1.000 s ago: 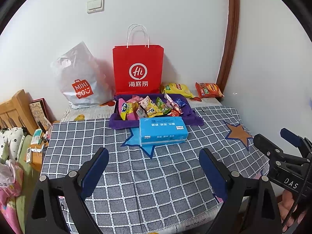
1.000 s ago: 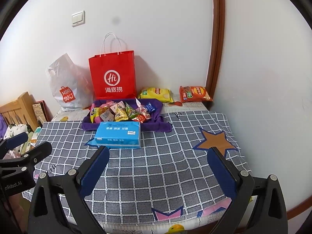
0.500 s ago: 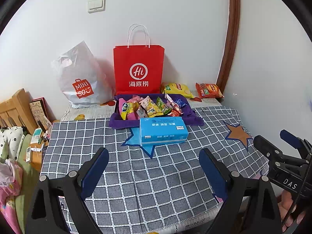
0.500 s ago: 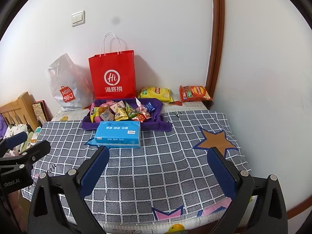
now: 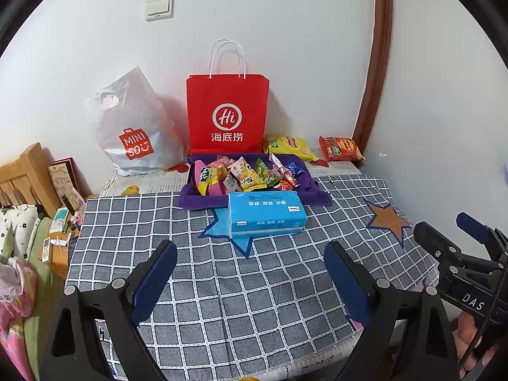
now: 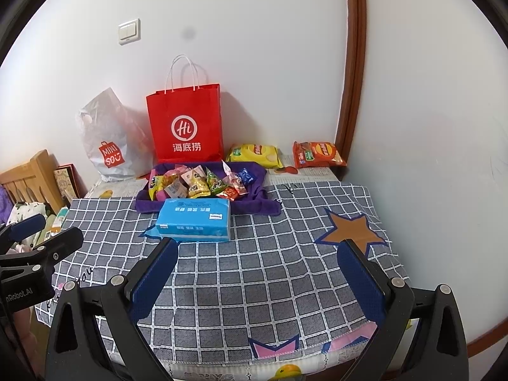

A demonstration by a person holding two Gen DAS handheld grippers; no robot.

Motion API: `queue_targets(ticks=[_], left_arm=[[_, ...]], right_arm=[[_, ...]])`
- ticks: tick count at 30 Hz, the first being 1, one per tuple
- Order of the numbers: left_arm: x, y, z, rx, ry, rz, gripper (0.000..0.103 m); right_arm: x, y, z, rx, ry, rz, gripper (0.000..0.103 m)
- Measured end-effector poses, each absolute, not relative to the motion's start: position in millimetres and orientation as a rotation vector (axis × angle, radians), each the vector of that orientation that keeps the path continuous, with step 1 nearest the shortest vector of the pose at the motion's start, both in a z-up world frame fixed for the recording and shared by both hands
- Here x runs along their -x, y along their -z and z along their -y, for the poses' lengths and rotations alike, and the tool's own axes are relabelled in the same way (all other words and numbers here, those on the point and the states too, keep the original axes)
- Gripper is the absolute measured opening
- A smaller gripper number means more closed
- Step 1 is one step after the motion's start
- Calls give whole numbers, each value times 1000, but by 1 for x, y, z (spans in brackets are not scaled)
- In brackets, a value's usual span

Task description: Organize snacks

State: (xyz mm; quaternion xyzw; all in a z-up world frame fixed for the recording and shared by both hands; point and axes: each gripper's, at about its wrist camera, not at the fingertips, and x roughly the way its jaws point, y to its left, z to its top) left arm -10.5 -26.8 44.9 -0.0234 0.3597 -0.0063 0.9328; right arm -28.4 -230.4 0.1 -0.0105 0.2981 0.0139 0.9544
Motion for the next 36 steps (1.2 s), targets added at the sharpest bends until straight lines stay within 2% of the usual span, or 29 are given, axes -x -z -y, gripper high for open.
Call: queue_targets(ticks=[36], left_arm=[[1,-40,20,65,2,-748,93]], right_arm=[[28,1,226,25,-27,-603,99]])
